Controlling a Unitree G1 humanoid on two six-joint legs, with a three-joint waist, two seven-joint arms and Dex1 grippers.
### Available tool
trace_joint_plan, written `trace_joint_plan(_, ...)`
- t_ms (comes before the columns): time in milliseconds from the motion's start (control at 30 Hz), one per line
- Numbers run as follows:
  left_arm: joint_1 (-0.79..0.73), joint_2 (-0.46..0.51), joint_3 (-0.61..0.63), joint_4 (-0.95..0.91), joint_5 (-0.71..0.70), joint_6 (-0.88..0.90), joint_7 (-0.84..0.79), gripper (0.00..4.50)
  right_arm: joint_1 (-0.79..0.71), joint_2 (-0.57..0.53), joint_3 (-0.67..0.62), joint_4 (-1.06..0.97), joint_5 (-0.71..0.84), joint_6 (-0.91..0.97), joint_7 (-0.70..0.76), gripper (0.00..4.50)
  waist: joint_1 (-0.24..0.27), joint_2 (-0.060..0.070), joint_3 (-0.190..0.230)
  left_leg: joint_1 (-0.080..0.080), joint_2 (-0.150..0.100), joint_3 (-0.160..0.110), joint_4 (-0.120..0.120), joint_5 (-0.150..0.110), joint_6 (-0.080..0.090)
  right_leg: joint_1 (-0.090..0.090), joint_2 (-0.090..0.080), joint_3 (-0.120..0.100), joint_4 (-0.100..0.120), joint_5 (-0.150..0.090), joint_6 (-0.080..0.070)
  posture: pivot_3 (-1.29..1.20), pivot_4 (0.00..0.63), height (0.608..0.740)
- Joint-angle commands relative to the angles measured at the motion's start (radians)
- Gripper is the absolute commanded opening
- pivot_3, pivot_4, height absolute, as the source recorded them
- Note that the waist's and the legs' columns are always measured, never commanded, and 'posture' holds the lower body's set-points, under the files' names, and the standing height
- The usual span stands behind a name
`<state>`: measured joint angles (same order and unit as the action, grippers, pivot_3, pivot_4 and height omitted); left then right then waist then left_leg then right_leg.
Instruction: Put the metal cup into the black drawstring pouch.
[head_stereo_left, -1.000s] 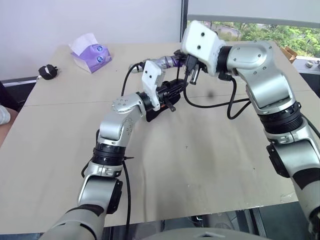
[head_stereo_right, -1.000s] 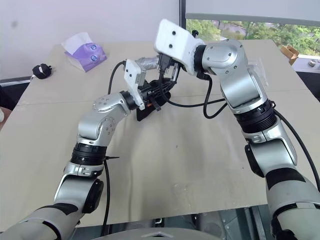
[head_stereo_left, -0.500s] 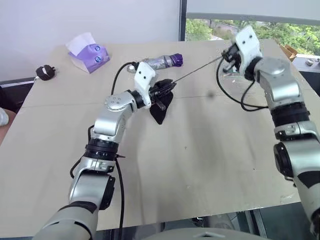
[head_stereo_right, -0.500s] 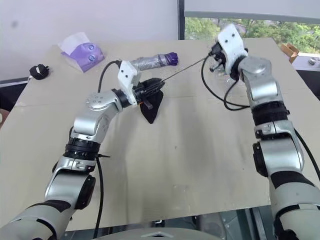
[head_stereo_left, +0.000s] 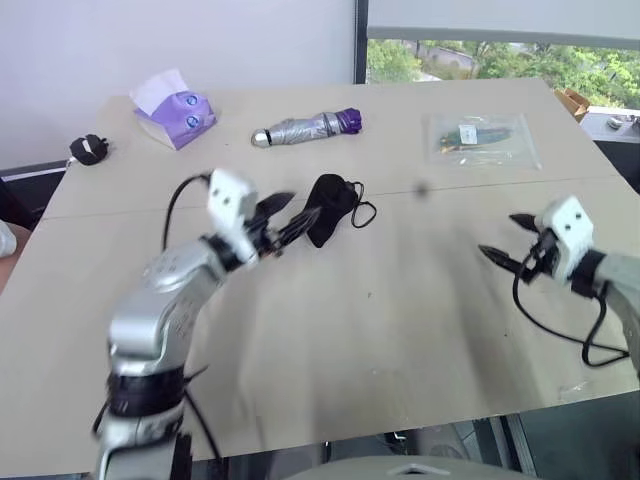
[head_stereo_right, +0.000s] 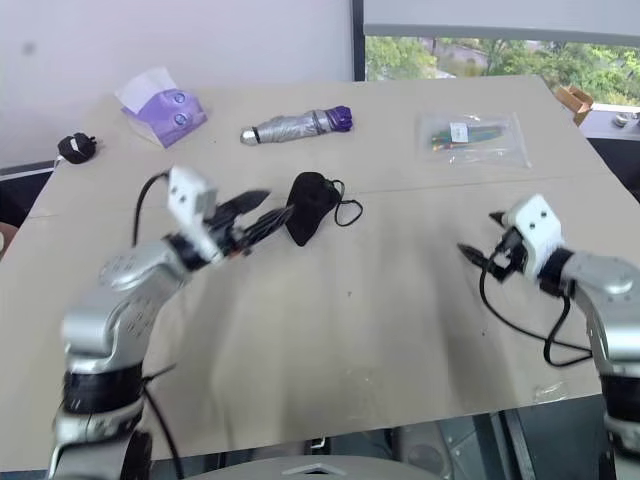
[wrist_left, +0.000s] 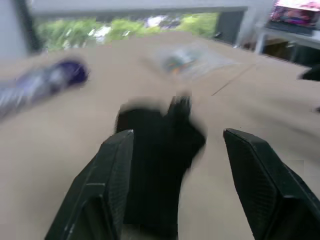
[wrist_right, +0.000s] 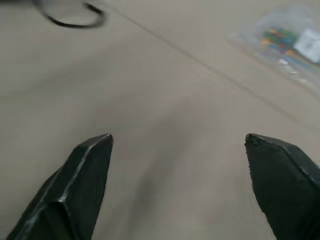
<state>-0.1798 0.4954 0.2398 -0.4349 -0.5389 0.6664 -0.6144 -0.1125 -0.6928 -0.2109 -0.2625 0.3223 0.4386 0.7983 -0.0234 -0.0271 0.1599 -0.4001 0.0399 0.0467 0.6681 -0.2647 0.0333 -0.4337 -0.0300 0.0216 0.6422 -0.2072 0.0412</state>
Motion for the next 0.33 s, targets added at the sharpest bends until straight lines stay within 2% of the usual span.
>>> trace_joint_plan(33, 0.156, 0.006, 0.098, -0.153, -0.050, -0.016, 0.018, 3.79, 0.056, 0.049, -0.037, -0.163, 0.069, -0.032, -0.030, 4.50, 0.004, 0.000, 0.000, 0.004, 0.000, 0.000, 0.000, 0.000, 0.000, 0.004, 0.000, 0.000, 0.000, 0.000, 0.000, 0.00, 0.150, 0.740)
trace_joint_plan(67, 0.214, -0.004, 0.117, -0.163, -0.029, -0.035, 0.039, 4.30, 0.072, 0.071, -0.029, -0.183, 0.065, -0.044, -0.051, 4.50, 0.006, 0.000, 0.000, 0.005, 0.000, 0.000, 0.001, 0.000, 0.000, 0.005, 0.000, 0.000, 0.000, -0.002, -0.002, 0.00, 0.150, 0.740)
trace_joint_plan(100, 0.272, -0.011, 0.133, -0.175, -0.020, -0.050, 0.046, 4.46, 0.087, 0.096, -0.024, -0.198, 0.060, -0.054, -0.075, 4.50, 0.008, -0.001, 0.000, 0.006, -0.001, 0.000, 0.002, 0.000, 0.000, 0.006, 0.000, 0.000, -0.001, -0.004, -0.002, 0.00, 0.150, 0.740)
trace_joint_plan(200, 0.438, -0.044, 0.185, -0.228, -0.034, -0.099, 0.046, 4.46, 0.144, 0.149, -0.010, -0.237, 0.027, -0.077, -0.136, 4.50, 0.012, -0.003, -0.001, 0.019, -0.001, 0.002, 0.003, 0.000, 0.000, 0.019, -0.004, 0.001, -0.002, -0.004, -0.002, 0.00, 0.150, 0.740)
trace_joint_plan(333, 0.589, -0.112, 0.218, -0.284, -0.029, -0.148, 0.094, 4.46, 0.231, 0.169, 0.004, -0.272, -0.005, -0.109, -0.164, 4.50, 0.017, -0.004, -0.002, 0.017, -0.001, 0.002, 0.003, 0.000, -0.001, 0.019, -0.011, -0.001, -0.006, -0.004, -0.002, 0.00, 0.150, 0.740)
